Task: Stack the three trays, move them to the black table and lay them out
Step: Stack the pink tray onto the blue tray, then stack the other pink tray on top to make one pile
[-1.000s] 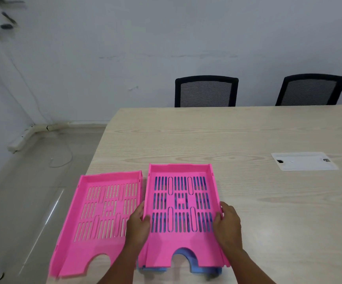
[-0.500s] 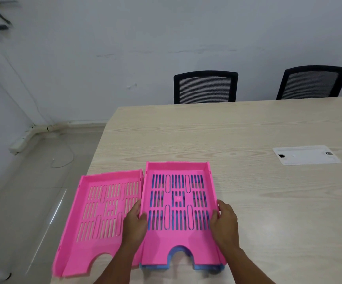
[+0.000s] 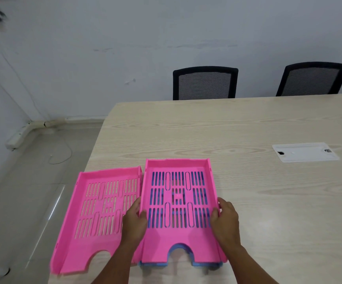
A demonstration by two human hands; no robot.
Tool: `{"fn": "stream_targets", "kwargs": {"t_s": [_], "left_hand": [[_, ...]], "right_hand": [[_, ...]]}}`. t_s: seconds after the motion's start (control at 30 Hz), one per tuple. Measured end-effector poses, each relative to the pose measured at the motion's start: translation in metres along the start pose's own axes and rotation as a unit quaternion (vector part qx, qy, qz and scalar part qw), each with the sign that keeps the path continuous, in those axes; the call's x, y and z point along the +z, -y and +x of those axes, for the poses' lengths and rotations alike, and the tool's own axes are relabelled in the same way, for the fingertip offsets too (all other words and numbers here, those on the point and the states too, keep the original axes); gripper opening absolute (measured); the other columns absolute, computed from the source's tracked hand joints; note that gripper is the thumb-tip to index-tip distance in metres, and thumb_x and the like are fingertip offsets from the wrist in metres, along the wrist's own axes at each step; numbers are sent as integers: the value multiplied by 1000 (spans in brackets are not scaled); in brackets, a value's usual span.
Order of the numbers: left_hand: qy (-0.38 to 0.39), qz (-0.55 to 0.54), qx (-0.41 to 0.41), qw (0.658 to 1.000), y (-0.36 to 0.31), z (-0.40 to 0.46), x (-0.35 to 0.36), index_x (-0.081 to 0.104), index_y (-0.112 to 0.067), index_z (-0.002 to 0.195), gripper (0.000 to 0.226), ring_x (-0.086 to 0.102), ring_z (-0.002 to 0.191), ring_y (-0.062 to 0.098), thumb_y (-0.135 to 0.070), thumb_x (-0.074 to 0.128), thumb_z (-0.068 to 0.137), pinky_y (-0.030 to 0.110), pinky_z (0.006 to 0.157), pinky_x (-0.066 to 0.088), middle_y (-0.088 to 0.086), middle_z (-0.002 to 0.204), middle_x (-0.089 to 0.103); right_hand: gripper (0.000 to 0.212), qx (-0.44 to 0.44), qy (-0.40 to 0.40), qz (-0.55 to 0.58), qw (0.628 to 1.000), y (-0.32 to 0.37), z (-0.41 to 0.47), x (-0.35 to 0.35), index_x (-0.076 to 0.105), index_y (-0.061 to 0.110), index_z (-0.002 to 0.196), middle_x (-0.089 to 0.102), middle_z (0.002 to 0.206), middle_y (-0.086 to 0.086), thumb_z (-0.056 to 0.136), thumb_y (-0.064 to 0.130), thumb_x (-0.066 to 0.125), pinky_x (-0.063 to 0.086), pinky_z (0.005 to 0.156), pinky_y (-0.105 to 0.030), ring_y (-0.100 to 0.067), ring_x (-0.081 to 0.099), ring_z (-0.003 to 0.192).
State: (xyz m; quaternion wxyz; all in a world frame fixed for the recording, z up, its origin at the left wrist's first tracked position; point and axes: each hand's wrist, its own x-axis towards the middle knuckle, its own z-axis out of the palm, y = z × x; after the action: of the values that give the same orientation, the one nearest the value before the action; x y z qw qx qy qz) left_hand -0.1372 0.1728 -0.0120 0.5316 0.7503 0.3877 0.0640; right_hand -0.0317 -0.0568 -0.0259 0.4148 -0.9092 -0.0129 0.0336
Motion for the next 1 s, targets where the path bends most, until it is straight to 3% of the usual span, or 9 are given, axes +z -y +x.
{"fn": "stream_targets", "kwargs": {"t_s": [0.07, 0.13, 0.23, 0.37, 0.47, 0.57, 0.77, 1.0], "left_hand": [[4, -6, -1, 1000, -1, -1, 0, 38, -18, 151, 53, 72, 90, 23, -7, 49, 100, 44, 81, 62, 6, 139, 59], [17, 8, 0, 1000, 0, -2, 1, 35, -18, 152, 55, 63, 118, 30, -17, 53, 100, 50, 101, 53, 9, 148, 52], [27, 26, -7, 999, -2, -6, 5, 29, -16, 154, 61, 50, 136, 33, -28, 54, 100, 53, 110, 43, 12, 154, 45], [29, 27, -1, 999, 0, -5, 6, 27, -16, 155, 64, 43, 141, 33, -31, 55, 100, 51, 114, 38, 11, 157, 41], [31, 20, 7, 999, 1, -4, 5, 28, -14, 155, 62, 43, 141, 32, -29, 54, 100, 49, 114, 37, 11, 156, 42], [22, 11, 24, 999, 0, -5, 3, 34, -13, 152, 56, 48, 137, 30, -23, 54, 100, 43, 111, 39, 12, 151, 49], [-11, -5, 42, 999, 4, 1, -20, 44, -12, 146, 47, 48, 138, 25, -18, 54, 101, 39, 112, 37, 10, 149, 51], [-68, -11, 44, 997, 21, 12, -72, 54, -11, 137, 38, 54, 131, 22, -16, 55, 100, 33, 109, 39, 9, 140, 60]], "right_hand": [[27, 10, 16, 3, 1000, -3, 1, 1, 65, 9, 119, 63, 100, -7, 97, 9, 51, 54, 85, -36, -23, 60, 95], [24, 16, 39, -2, 999, -7, -1, 2, 66, 12, 116, 66, 100, -6, 98, 15, 50, 57, 87, -42, -27, 63, 99], [23, 47, 72, 15, 996, -10, -2, 2, 66, 10, 114, 69, 99, -7, 101, 17, 49, 59, 86, -45, -27, 68, 95], [26, 66, 91, 16, 993, -10, 0, 2, 63, 7, 120, 67, 100, -6, 101, 18, 49, 57, 86, -39, -24, 65, 91], [36, 58, 55, -18, 997, -7, -1, 3, 58, 6, 129, 64, 117, -13, 98, 23, 54, 56, 95, -48, -31, 63, 111], [50, 26, 2, -57, 998, 5, 1, 0, 48, 3, 142, 56, 136, -16, 96, 19, 58, 50, 102, -47, -32, 52, 128], [38, -92, -27, -28, 995, 39, 10, 11, 58, 0, 130, 64, 122, -17, 92, 4, 60, 51, 100, -46, -33, 58, 117], [36, -139, 45, 21, 989, 93, -1, 65, 63, -4, 129, 67, 124, -21, 94, 2, 59, 52, 102, -46, -35, 64, 113]]}}
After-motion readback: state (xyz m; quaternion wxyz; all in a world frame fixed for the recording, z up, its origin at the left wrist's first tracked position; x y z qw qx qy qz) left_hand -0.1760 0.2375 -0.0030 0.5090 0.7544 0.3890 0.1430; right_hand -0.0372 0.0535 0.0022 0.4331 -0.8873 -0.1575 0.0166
